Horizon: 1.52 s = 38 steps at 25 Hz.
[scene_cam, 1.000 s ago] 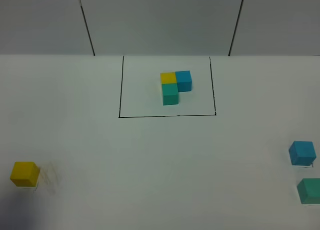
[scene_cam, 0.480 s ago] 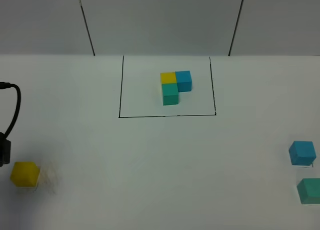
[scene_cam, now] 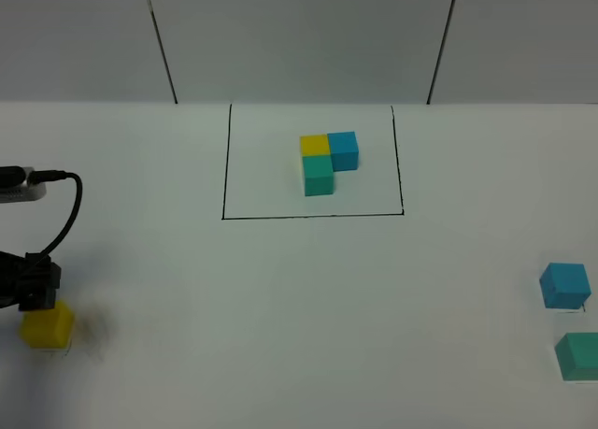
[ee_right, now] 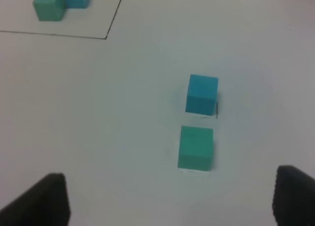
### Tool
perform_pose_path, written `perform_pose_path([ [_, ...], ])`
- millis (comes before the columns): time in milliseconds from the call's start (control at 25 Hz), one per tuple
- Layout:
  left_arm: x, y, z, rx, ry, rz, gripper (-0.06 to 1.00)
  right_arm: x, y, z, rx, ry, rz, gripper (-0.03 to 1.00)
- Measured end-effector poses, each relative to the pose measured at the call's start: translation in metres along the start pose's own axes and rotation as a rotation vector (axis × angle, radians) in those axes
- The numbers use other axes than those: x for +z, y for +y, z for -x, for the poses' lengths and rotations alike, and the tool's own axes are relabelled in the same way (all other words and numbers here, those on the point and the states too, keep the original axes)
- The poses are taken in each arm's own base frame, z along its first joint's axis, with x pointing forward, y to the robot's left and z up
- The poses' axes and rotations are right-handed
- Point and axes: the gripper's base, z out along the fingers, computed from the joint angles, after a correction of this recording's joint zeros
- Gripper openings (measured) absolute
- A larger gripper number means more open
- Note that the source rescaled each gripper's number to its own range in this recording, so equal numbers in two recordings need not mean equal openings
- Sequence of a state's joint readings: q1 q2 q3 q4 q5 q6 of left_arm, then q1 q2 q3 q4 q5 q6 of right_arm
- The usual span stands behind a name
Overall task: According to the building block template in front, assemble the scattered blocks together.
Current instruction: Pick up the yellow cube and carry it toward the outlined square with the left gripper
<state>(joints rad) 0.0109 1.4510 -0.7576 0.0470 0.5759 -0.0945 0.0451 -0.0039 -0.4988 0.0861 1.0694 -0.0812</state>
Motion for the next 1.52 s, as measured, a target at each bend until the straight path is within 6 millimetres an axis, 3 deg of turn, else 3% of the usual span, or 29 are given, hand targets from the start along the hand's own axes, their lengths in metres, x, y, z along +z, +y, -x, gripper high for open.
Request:
perform_pose_path([
  [600,0.052,-0.004,0.003,0.008,0.102,-0.017,0.84,0.0,0.0,0.0,0.0,0.0,0.0,0.73],
  [1080,0.072,-0.004,0.003,0.009,0.12,-0.017,0.78,0.0,0.0,0.0,0.0,0.0,0.0,0.73],
  [1200,0.074,-0.005,0.004,0.009,0.12,-0.017,0.67,0.0,0.0,0.0,0.0,0.0,0.0,0.73],
  [1320,0.074,-0.005,0.004,0.009,0.116,-0.017,0.49,0.0,0.0,0.0,0.0,0.0,0.0,0.73],
  [1520,0.074,-0.005,0.005,0.008,0.108,-0.018,0.03,0.0,0.0,0.0,0.0,0.0,0.0,0.73],
])
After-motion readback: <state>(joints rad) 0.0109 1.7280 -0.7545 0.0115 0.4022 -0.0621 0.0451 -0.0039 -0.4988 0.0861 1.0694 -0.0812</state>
